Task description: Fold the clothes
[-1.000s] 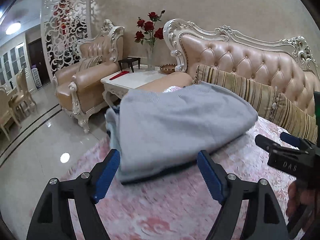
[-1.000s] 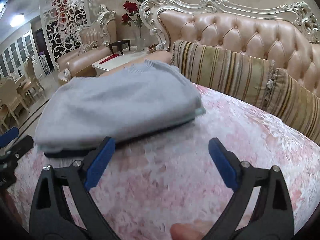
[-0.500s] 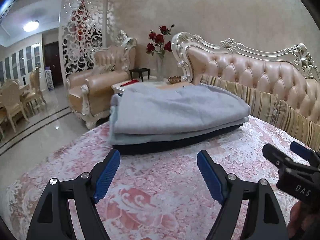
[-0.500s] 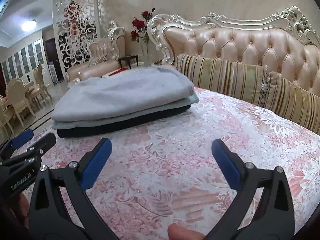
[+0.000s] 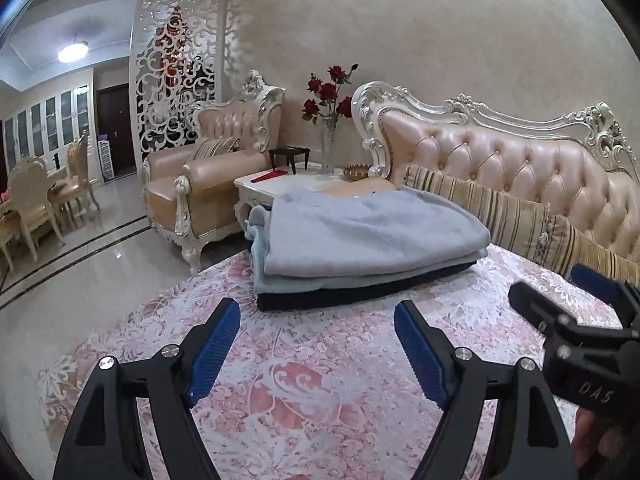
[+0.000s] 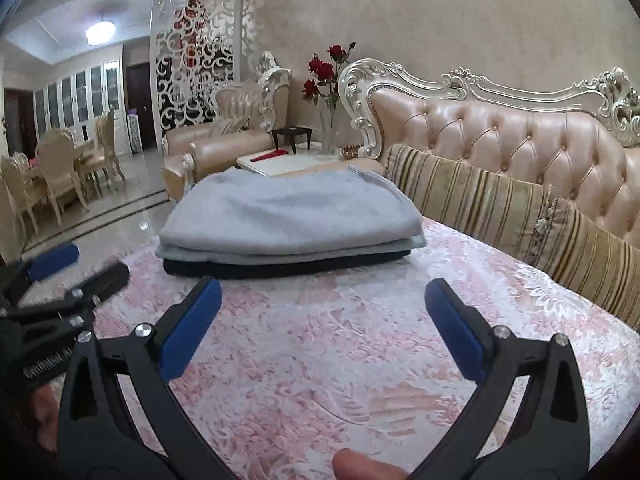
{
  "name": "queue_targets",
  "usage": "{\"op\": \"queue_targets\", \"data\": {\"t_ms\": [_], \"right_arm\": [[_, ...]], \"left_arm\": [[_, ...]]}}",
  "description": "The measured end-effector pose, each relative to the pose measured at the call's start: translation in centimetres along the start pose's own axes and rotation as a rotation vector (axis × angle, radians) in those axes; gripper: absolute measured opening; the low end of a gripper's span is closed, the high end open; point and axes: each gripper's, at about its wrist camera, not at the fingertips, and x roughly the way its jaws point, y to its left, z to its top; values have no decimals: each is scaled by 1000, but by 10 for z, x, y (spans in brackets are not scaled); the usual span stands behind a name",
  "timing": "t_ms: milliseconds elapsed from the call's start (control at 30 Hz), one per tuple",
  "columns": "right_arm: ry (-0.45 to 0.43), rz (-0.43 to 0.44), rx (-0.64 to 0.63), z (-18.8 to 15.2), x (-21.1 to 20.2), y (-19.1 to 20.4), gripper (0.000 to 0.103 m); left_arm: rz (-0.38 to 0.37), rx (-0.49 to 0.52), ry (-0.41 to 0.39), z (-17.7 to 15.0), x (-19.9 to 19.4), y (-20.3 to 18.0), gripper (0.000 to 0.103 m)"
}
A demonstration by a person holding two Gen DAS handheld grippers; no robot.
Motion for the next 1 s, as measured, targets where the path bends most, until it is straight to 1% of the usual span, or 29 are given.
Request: {"op": "queue_targets", "data": {"t_ms": [100,167,267,400,700,767,833,900,933,967,1000], "right_arm": [[-4,14,11,-2,2,-8,102],[-1,4,2,-2,5,-8,102],[14,16,-9,-6,10,-3,102],[17,29,-25,-9,13,5,102],[17,27,-4,-7,12,-3,102],[19,28,-2,-7,13,-3,102],[23,30,-5,-7,14,-1,102],[27,23,-12,-8,15,1,102],[28,23,-11,-8,15,1,102],[30,24,-10,-8,15,1,102],[31,24,-9,-8,16,1,102]], "left_arm": [[-19,2,-1,1,6,1,80],[-23,7,-5,0,9,1,80],[-39,4,-12,-1,8,1,80],[-40,13,-20,1,6,-3,80],[-37,43,-30,3,5,-11,80],[-45,37,-37,3,4,-10,80],[-68,35,-44,3,2,-9,78],[-76,56,-51,2,1,-11,71],[-76,58,-51,2,1,-12,69],[-79,59,-50,2,1,-13,69],[-79,56,-47,2,2,-13,71]]}}
